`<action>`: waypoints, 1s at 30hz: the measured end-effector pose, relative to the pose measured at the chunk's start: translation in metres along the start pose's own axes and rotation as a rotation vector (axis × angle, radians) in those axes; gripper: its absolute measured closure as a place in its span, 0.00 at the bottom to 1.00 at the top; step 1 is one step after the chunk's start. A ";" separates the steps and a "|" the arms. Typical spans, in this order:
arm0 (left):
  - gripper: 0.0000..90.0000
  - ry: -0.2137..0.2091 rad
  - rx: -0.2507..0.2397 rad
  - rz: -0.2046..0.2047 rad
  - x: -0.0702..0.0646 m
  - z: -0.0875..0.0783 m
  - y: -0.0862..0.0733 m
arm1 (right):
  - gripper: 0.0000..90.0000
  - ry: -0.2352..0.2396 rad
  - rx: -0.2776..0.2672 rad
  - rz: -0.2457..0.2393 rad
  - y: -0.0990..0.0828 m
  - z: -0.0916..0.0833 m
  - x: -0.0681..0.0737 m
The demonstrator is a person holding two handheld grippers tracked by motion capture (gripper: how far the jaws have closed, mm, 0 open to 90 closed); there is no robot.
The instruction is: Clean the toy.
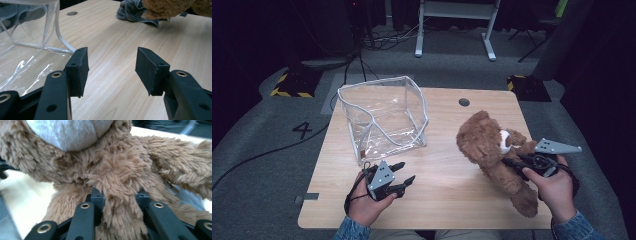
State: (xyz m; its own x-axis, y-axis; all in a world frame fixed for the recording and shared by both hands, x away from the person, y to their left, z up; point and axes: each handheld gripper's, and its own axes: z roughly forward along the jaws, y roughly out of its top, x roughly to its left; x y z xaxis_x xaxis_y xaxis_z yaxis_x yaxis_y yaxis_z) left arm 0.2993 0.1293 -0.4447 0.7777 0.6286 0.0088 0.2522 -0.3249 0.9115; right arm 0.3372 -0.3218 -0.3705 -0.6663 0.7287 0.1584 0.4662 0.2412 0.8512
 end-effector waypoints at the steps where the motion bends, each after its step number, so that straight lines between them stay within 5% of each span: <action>1: 0.49 -0.004 0.002 0.002 0.000 0.001 0.000 | 0.76 -0.017 -0.011 0.031 -0.007 -0.002 -0.007; 6: 0.49 -0.021 0.011 0.009 -0.001 0.005 0.001 | 0.69 -0.100 0.004 0.155 -0.041 0.003 -0.042; 9: 0.49 -0.021 0.012 0.007 -0.001 0.005 0.000 | 0.66 -0.115 -0.048 0.203 -0.049 0.006 -0.057; 17: 0.49 -0.006 0.009 0.000 0.000 0.002 -0.002 | 0.43 -0.210 -0.109 0.090 -0.045 0.028 -0.066; 30: 0.48 0.017 0.008 -0.012 0.003 -0.005 -0.005 | 0.26 -0.278 0.004 0.122 -0.021 0.080 -0.067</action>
State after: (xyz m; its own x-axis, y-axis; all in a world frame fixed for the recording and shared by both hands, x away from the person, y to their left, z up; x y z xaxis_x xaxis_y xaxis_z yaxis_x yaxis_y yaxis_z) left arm 0.2975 0.1366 -0.4467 0.7648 0.6442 0.0052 0.2659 -0.3230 0.9083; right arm 0.4185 -0.3245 -0.4395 -0.4207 0.8998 0.1157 0.5354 0.1433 0.8323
